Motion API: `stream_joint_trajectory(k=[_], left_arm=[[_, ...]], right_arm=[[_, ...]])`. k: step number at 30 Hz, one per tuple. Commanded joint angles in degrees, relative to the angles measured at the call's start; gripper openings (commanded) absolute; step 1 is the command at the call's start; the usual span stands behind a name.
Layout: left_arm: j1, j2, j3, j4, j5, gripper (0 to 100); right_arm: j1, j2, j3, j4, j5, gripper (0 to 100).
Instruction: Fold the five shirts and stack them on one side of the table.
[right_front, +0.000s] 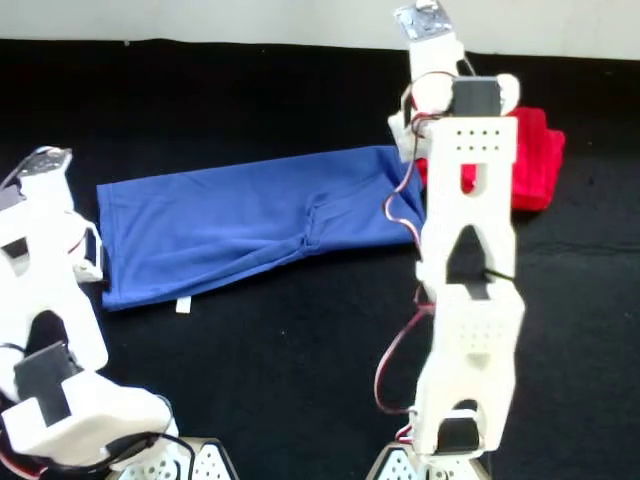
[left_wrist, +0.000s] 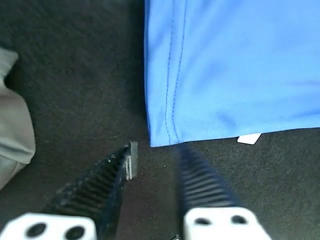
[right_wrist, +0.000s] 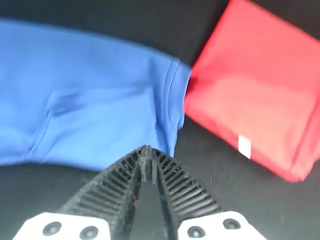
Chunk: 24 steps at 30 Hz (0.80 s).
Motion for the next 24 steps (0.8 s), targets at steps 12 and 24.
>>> stream_joint_trajectory(k=[12,24], left_arm=[[3.65,30.46,-32.57,2.64,4.57,20],[6.9,52.53,-56.13,17.93,5.63,19]], right_arm=[[-2.15,-55.25,56.13,0.4,5.1,0.6],[-1.98,-68.18,68.97,-1.45,4.84,0.6]])
